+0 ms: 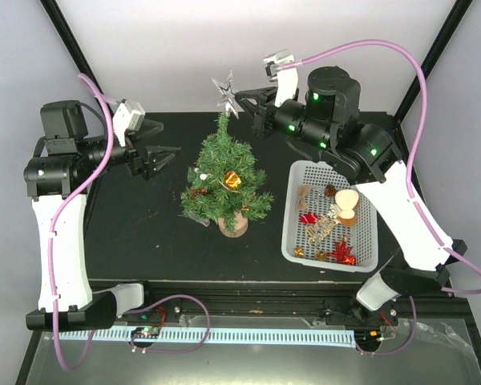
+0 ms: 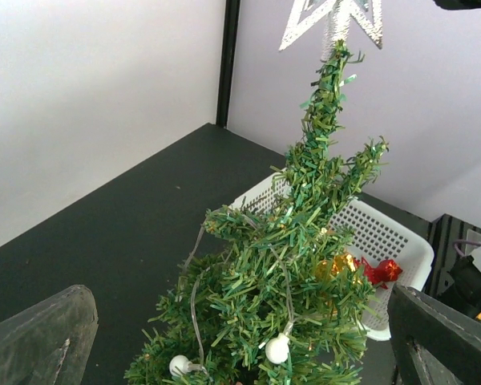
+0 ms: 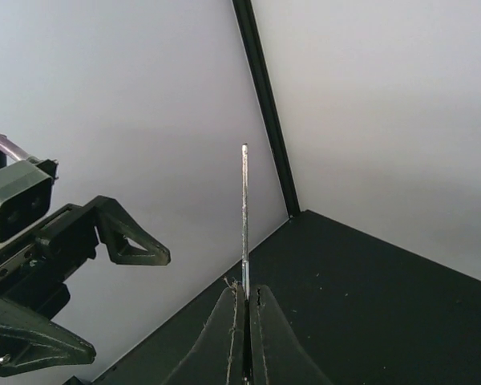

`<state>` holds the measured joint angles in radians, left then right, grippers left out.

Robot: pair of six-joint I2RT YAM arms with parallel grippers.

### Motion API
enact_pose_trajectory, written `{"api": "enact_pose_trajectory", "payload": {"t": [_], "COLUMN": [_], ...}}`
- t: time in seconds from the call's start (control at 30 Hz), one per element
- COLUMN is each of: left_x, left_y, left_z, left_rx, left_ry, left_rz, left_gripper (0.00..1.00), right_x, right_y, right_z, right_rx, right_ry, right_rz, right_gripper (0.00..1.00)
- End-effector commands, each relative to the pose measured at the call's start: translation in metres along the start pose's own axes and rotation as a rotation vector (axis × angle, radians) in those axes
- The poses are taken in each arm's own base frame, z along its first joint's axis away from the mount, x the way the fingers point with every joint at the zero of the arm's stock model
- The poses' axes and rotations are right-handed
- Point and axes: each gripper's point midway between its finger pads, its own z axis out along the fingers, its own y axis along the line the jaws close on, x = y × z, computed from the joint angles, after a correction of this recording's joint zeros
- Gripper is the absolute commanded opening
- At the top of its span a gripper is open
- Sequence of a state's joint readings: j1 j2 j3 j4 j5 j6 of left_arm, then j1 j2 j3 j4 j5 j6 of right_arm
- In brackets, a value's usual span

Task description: Decorate the small christmas tree

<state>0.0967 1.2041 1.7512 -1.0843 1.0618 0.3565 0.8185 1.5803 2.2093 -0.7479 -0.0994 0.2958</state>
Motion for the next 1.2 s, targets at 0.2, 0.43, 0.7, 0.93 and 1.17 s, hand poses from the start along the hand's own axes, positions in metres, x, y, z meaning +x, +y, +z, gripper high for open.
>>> {"api": "enact_pose_trajectory", "payload": {"t": [0.2,0.43,0.7,0.93,1.17], "left_x": [0.002,0.003,0.004,0.005,0.007], "left_y": [-0.007,-0.007,-0.008,-0.008,-0.008], "left_z": [-0.001,0.000,0.000,0.001,0.001], "left_rx": [0.021,0.028,0.039,0.044,0.048], "left_ry": [-0.003,-0.003,-0.002,-0.001,0.003], "left_rz": [-0.002,-0.005,-0.010,-0.017,-0.023], "left_gripper": [0.99,0.99,0.99,0.99,0.99], "right_x": [-0.033,-0.026,-0.019,-0.014,-0.009], "right_y": [0.020,0.019,0.018,0.019,0.016], "right_z": [-0.026,-0.017,-0.009,-0.003,0.001], "right_rx": [-0.071,-0.079,-0.082,-0.093,-0.088], "right_ry": [-0.102,-0.081,-0.067,-0.054,-0.045], "right_rz": [0.014,0.022,0.024,0.028,0.024], "right_gripper": [0.01,0.01,0.01,0.01,0.01]}}
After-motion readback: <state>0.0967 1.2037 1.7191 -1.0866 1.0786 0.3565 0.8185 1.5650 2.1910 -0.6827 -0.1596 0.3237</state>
